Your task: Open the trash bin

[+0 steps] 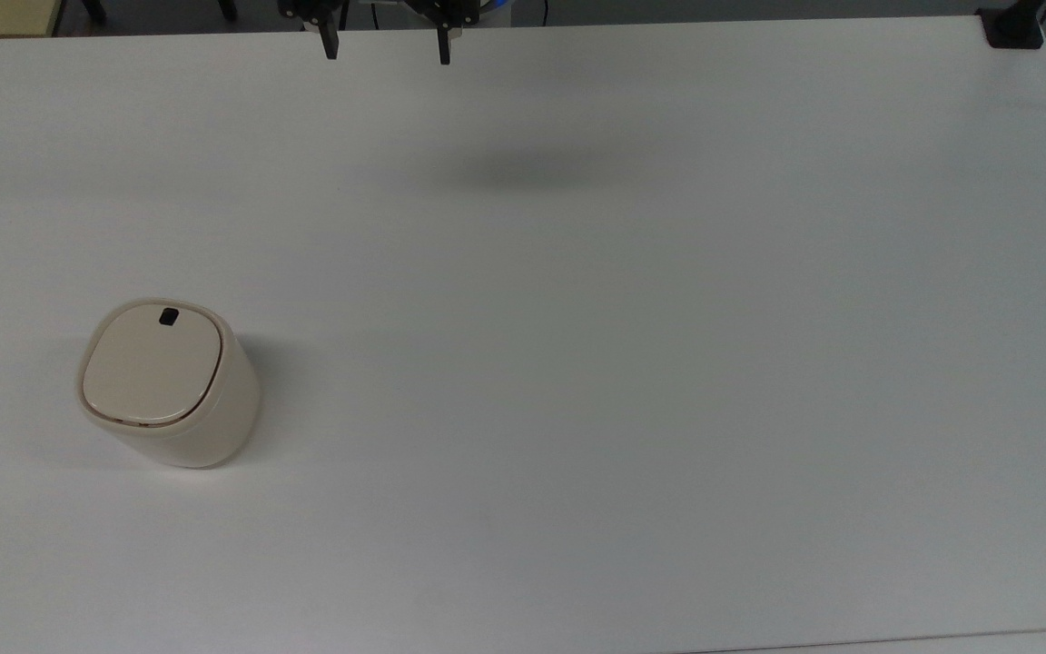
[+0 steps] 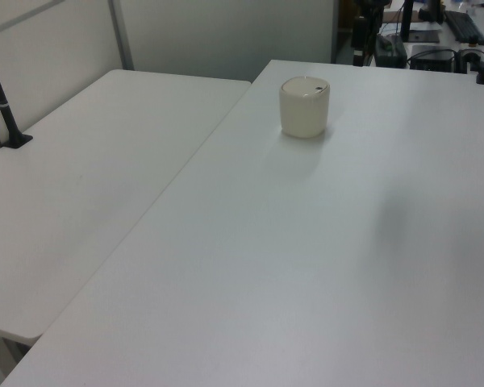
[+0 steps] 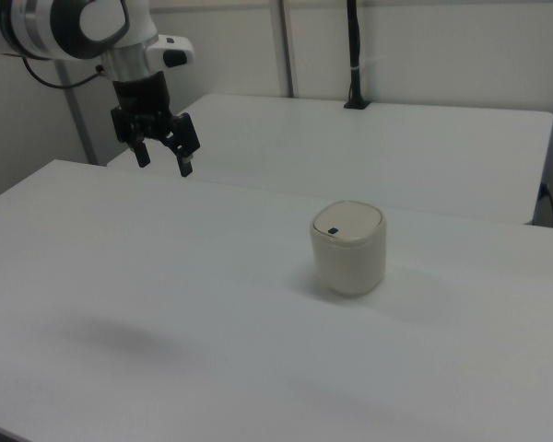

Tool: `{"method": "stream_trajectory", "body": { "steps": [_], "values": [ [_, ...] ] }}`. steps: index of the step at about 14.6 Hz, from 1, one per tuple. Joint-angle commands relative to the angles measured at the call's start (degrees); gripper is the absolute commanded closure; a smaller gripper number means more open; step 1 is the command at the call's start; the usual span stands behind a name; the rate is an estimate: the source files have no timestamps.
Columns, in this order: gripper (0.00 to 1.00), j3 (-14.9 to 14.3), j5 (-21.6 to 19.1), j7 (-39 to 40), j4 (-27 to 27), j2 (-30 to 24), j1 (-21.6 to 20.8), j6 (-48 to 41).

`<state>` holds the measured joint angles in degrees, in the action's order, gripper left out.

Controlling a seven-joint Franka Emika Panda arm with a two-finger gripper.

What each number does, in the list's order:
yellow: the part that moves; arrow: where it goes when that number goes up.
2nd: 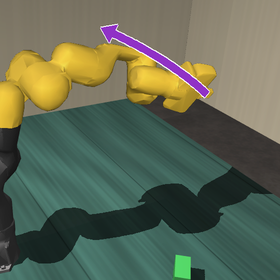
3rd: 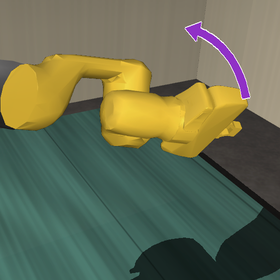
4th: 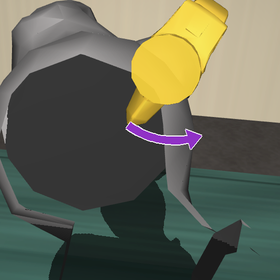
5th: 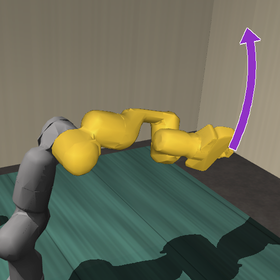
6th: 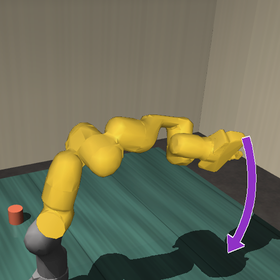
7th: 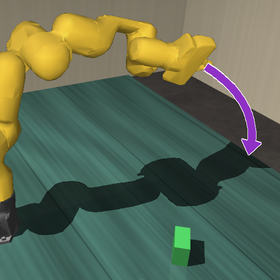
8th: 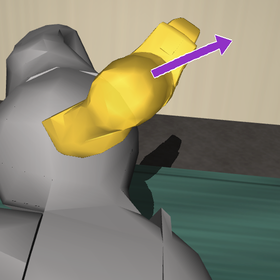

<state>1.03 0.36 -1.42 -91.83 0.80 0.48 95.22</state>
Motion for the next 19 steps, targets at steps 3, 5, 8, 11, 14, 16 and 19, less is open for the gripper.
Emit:
{"method": "stream_trajectory", "body": {
  "steps": [3,5,8,11,14,16,19],
  "values": [
    [0.00,-0.15,0.00,0.63,0.51,0.17,-0.30,1.11],
    [0.00,-0.15,0.00,0.63,0.51,0.17,-0.30,1.11],
    [0.00,-0.15,0.00,0.63,0.51,0.17,-0.30,1.11],
    [0.00,-0.06,-0.09,0.63,0.51,0.17,-0.39,1.02],
    [0.00,-0.06,-0.09,-0.76,0.51,0.17,-0.39,1.11],
    [0.00,-0.06,-0.09,-2.53,0.42,0.17,-0.65,1.02],
    [0.00,-0.15,-0.18,-2.27,0.51,0.08,-0.21,0.93]
  ]
}}
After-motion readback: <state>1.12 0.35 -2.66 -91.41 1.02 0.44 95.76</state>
